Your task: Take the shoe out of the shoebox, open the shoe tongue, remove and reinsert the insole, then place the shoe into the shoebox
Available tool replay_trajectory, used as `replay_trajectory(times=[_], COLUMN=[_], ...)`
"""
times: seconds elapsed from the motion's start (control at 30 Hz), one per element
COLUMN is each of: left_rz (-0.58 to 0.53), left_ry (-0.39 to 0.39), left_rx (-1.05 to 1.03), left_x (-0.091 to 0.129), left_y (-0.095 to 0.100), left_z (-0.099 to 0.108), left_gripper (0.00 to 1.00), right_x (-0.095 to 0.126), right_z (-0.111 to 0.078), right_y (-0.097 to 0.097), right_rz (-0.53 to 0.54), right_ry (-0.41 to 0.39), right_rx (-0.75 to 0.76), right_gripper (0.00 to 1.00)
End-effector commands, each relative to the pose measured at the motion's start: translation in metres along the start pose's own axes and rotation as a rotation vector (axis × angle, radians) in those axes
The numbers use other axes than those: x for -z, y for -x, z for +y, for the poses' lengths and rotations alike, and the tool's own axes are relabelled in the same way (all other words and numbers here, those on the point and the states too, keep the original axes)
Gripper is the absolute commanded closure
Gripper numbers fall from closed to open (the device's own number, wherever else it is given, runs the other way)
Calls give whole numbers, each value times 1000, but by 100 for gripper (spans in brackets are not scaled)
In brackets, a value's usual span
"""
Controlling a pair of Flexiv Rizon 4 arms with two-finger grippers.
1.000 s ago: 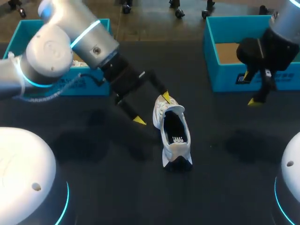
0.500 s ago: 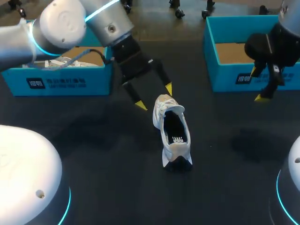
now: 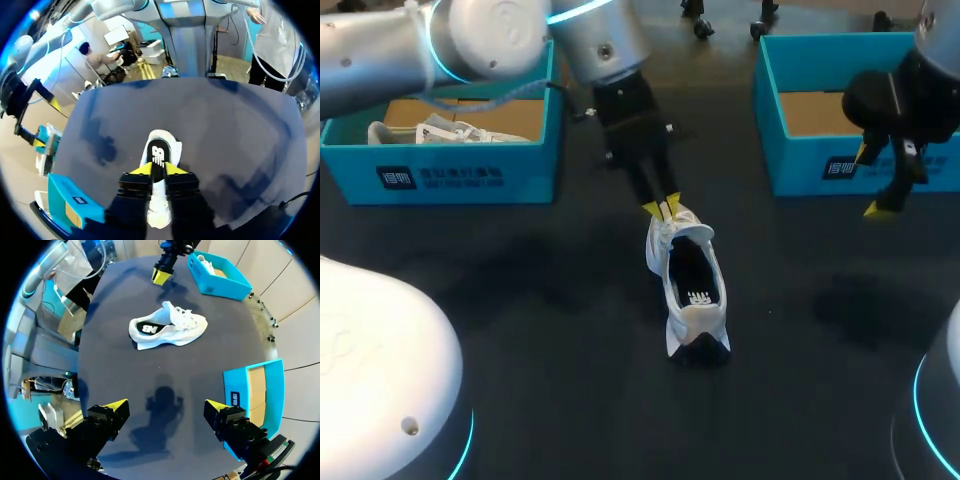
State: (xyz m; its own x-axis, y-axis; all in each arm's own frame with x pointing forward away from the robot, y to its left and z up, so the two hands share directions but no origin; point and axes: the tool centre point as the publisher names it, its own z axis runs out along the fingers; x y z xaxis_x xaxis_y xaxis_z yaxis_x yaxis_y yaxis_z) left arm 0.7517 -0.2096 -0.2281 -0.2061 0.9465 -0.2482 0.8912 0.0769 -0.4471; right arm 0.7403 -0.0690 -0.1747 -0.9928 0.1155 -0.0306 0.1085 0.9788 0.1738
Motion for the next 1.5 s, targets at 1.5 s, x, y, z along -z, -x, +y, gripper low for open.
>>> replay_trajectory(times=[1.5], left_rz=[157], left_ry=[392], left_rx=[-18], left_x=[-133], left_y=[7], left_z=[27], left_gripper=[100], right_x=[-1], right_z=[1], right_y=[1], right_rz=[1], right_ry=[-2], right_rx=[0], right_gripper=[0])
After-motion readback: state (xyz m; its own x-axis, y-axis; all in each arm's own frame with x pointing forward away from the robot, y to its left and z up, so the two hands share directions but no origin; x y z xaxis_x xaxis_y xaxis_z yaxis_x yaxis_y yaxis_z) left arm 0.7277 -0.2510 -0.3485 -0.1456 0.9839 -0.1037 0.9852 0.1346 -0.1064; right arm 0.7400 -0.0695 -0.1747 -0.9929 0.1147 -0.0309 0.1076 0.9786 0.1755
